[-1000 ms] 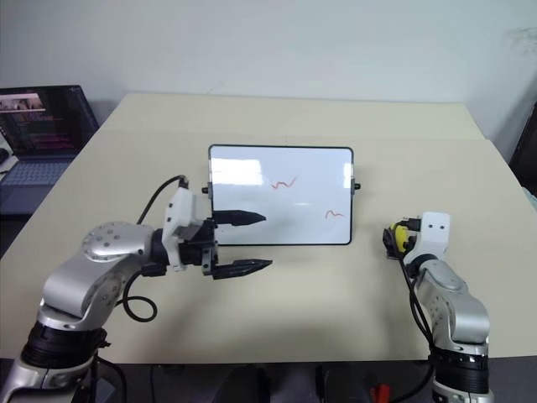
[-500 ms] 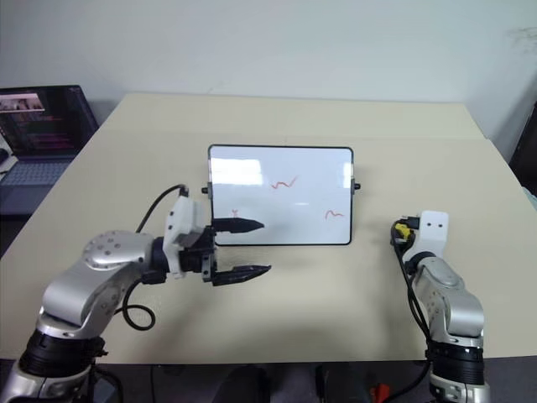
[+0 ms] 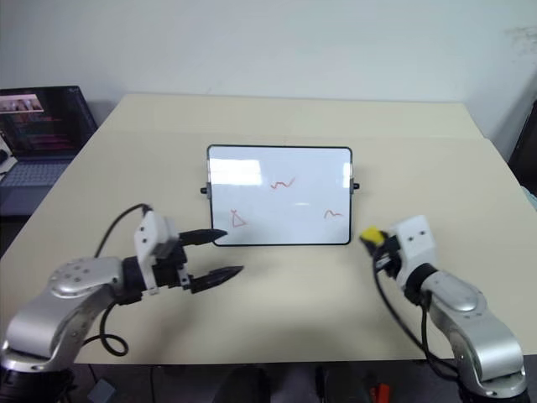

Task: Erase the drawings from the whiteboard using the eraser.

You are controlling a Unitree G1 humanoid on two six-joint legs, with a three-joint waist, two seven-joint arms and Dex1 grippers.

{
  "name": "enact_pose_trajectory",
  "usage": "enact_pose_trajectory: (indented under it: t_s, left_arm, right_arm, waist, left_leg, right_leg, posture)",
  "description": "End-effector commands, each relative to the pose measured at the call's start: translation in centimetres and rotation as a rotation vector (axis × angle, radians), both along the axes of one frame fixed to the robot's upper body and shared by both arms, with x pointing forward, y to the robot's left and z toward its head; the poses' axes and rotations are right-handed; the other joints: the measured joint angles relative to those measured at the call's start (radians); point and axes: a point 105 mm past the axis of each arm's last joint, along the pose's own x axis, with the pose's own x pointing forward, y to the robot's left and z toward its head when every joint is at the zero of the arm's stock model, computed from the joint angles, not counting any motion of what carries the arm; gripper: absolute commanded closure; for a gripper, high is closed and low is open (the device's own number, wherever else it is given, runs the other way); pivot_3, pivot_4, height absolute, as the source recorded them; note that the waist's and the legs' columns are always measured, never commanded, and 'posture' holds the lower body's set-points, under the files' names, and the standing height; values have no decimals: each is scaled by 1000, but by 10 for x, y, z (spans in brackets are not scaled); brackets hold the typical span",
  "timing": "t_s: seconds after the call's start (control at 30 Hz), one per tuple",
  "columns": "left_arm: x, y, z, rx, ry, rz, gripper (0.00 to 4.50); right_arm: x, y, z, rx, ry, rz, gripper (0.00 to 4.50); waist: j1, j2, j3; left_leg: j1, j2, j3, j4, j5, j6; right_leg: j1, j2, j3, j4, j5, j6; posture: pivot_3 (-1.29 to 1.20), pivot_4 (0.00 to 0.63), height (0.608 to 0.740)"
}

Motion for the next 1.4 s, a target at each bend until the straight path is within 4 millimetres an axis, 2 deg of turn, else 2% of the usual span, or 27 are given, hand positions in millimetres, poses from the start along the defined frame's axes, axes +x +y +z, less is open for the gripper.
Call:
enact_pose_trajectory:
  t_s: [0.03,0.2,0.33,0.37,0.5,0.73,0.83,0.9,1.0,1.13,1.27,1.33,1.4]
  left_arm:
    - [-1,19,3,78,-32,64,0]
    - [4,33,1,126,-44,118,0]
    - [2,37,1,143,-39,123,0]
    - [1,37,2,141,-40,120,0]
    - [0,35,2,149,-32,100,0]
    - [2,37,3,169,-36,100,0]
    - [3,38,2,173,-34,105,0]
    - [3,38,2,170,-34,101,0]
    - [3,37,2,171,-32,96,0]
    - [3,36,3,170,-35,89,0]
    - [3,34,3,169,-36,79,0]
    - [4,34,3,169,-35,78,0]
    - [4,34,3,168,-36,76,0]
  right_arm:
    - [-6,32,6,-131,-80,205,3358]
    - [9,65,5,-238,-163,357,3359]
    - [27,95,12,-228,-206,422,3359]
    - [33,111,15,-232,-222,461,3359]
    - [51,153,24,-273,-274,536,3359]
    - [77,196,49,-304,-389,549,3359]
    - [91,205,57,-319,-454,505,3359]
    - [98,209,54,-335,-472,491,3359]
    - [102,210,39,-380,-457,501,3359]
    - [98,205,11,-453,-382,550,3359]
    - [91,200,-6,-505,-301,619,3360]
    - [90,199,-5,-510,-304,624,3360]
    - [96,201,6,-488,-350,581,3360]
  waist:
    - [-2,0,0]
    - [1,-1,1]
    - [2,-1,1]
    - [1,-1,1]
    - [-6,-1,2]
    - [0,-1,2]
    - [0,-1,2]
    - [0,-1,2]
    - [1,-1,2]
    - [0,-1,2]
    - [0,-1,2]
    - [0,-1,2]
    - [0,-1,2]
  left_leg:
    - [0,0,0,0,0,0]
    - [0,0,0,0,0,0]
    - [0,0,0,0,0,0]
    - [-1,0,0,0,0,0]
    - [0,0,0,0,0,0]
    - [-2,0,0,0,0,0]
    - [-1,0,-1,0,0,0]
    - [-1,0,-1,0,0,0]
    - [-2,0,-1,0,0,0]
    - [-2,0,0,0,0,0]
    - [-1,0,-1,0,0,0]
    - [0,0,-1,0,0,0]
    - [0,0,-1,0,0,0]
  right_leg:
    - [0,0,0,0,0,0]
    - [0,0,0,0,0,0]
    - [-1,0,0,0,1,-1]
    - [-1,0,0,0,1,-2]
    - [-1,0,-1,0,3,-5]
    - [-2,-2,-2,0,3,-6]
    - [-2,-2,-2,0,3,-6]
    - [-2,-2,-3,0,3,-6]
    - [-2,-2,-2,0,3,-6]
    - [-2,-2,-2,0,3,-6]
    - [-2,-2,-3,2,3,-6]
    - [-1,-2,-2,2,3,-6]
    - [-1,-2,-2,2,3,-6]
  posture:
    - [0,150,740]
    - [0,150,740]
    - [0,150,740]
    - [0,150,740]
    - [0,150,740]
    - [0,150,740]
    - [0,150,740]
    - [0,150,740]
    - [0,150,740]
    - [0,150,740]
    - [0,150,740]
    - [0,150,740]
    - [0,150,740]
